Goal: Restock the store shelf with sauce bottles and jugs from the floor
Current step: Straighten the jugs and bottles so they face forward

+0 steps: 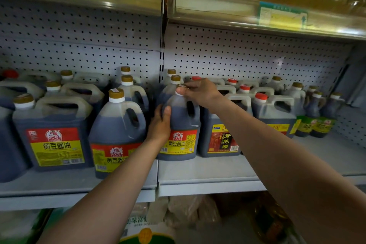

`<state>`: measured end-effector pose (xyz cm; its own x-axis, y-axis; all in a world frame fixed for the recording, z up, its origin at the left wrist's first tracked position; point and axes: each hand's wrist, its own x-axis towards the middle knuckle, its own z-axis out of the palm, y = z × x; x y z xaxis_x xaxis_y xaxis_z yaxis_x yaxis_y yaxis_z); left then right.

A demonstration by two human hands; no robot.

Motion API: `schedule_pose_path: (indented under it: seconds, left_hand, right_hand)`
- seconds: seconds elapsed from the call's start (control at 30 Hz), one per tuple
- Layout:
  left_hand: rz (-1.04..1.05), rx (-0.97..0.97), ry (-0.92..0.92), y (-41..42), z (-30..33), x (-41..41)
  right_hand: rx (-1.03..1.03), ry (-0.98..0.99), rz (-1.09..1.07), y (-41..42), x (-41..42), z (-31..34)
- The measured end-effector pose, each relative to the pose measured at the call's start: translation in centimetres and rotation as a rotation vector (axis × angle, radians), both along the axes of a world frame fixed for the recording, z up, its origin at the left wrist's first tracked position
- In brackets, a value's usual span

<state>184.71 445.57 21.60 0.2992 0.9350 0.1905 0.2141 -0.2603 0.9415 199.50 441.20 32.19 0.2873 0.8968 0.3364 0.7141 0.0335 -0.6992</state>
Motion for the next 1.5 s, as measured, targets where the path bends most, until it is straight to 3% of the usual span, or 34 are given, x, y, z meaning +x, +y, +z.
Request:
schedule_pose_path:
  seconds: [0.4,0.57,0.67,0.83,0.93,1.03,1.2,1.37,1.5]
  left_hand:
    - [-0.030,-0.003,-0.027,-0.9,0.8,-0.4]
    - [0.000,-0.011,0.024,-1.5,0.9,-0.7]
    - [0.013,-0.020,0.052,-2.8,0.8,-1.2]
    - [0.037,0.159,-0.020,-6.3,1.1,-4.2]
    - [0.198,0.295,-0.170,-7.6,0.3,-7.1]
    - [0.452,0.382,-0.216,-7.5,-1.0,-10.1]
    - [0.631,0.249,-0.089,-5.9,-3.4,-13.9]
    - [0.488,0.025,0.038,-3.8,-2.3,-15.7]
    - [0.397,-0.005,0.011,-2.8,-2.4,-16.3]
  right_hand:
    - [0.021,0.003,-0.035,0.3,-0.2,-0.8]
    - [-0.015,-0.075,-0.087,-0.2,-1.1,-0.5]
    - [-0.008,-0.016,-0.122,-0.4,-1.8,-0.5]
    - [0.378,0.131,-0.174,-2.0,-6.0,-0.3]
    - [0.461,0.153,-0.062,-2.4,-9.6,-0.8]
    - [0.286,0.218,0.088,-2.4,-12.2,-2.5]
    - [0.181,0.215,0.181,-1.9,-14.4,-4.6]
    - [0.156,0.207,0.170,-0.2,-15.8,-3.9]
    - [0.129,0.293,0.170,0.3,-16.0,-3.1]
